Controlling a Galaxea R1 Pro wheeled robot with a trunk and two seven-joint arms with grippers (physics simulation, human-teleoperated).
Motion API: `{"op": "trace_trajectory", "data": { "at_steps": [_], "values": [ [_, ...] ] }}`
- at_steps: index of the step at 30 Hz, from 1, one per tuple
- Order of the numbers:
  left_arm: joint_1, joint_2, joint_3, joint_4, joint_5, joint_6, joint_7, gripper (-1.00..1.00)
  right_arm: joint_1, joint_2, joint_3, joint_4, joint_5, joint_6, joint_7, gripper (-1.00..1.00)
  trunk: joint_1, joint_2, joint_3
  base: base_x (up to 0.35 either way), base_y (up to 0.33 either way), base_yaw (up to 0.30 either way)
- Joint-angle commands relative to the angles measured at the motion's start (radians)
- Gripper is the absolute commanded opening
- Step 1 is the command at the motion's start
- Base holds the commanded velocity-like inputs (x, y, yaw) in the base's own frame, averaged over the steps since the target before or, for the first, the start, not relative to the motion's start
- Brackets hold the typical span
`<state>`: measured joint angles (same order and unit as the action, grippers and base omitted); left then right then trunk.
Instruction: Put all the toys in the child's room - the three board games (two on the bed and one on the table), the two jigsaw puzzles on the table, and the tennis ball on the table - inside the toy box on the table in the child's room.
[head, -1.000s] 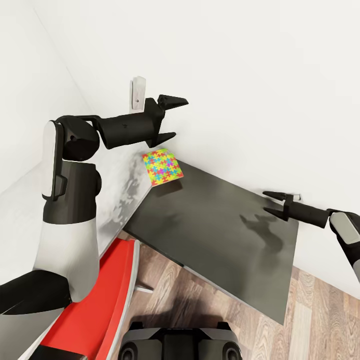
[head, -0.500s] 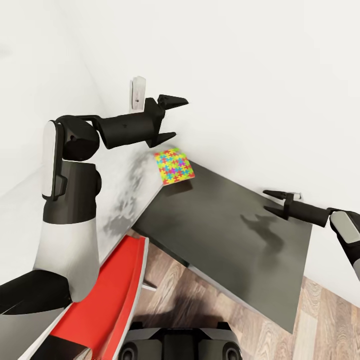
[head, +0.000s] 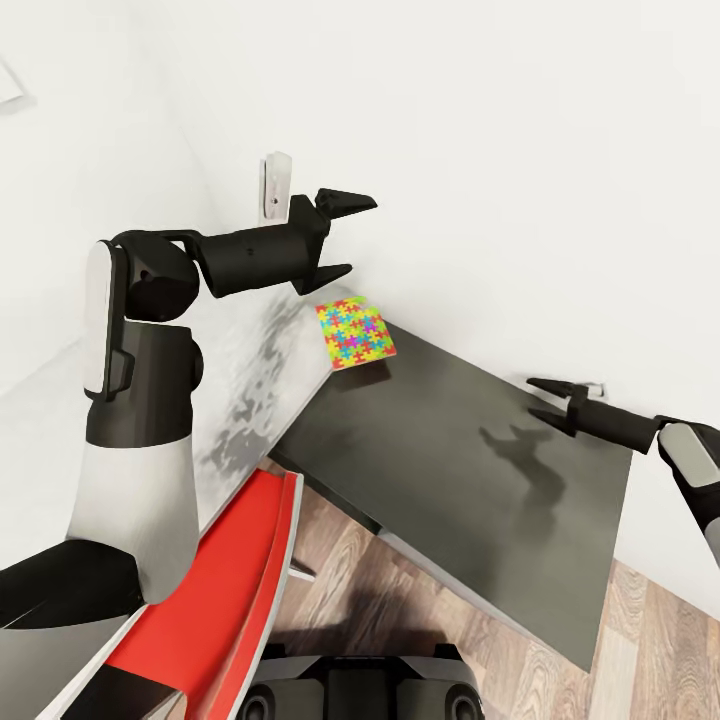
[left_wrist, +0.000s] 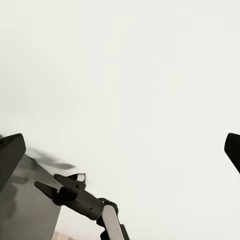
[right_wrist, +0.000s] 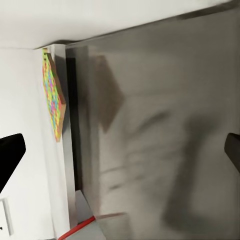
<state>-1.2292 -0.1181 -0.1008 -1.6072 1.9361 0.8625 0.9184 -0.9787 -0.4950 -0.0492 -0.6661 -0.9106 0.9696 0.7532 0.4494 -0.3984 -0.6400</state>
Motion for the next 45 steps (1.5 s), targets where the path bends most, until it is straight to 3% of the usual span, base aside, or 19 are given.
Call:
{"op": "trace_trajectory", "data": {
  "at_steps": [1, 25, 45],
  "values": [
    [-0.001, -0.001, 0.001, 0.0, 0.009, 0.001, 0.01, 1.0, -0.001, 0.0, -0.002, 0.0, 0.004, 0.004, 0.005, 1.0, 0.001, -0.002, -0.001, 0.0, 0.0, 0.015],
    [0.001, 0.0, 0.001, 0.0, 0.008, 0.001, 0.004, 1.0, -0.002, -0.024, -0.006, -0.001, -0.004, 0.0, 0.008, 1.0, 0.001, -0.002, -0.001, -0.002, -0.018, 0.004],
    [0.004, 0.0, 0.002, 0.0, 0.007, 0.0, 0.002, 1.0, 0.001, -0.021, -0.005, 0.0, -0.005, -0.001, 0.011, 1.0, 0.001, -0.002, -0.001, -0.003, -0.05, 0.02]
  ]
}}
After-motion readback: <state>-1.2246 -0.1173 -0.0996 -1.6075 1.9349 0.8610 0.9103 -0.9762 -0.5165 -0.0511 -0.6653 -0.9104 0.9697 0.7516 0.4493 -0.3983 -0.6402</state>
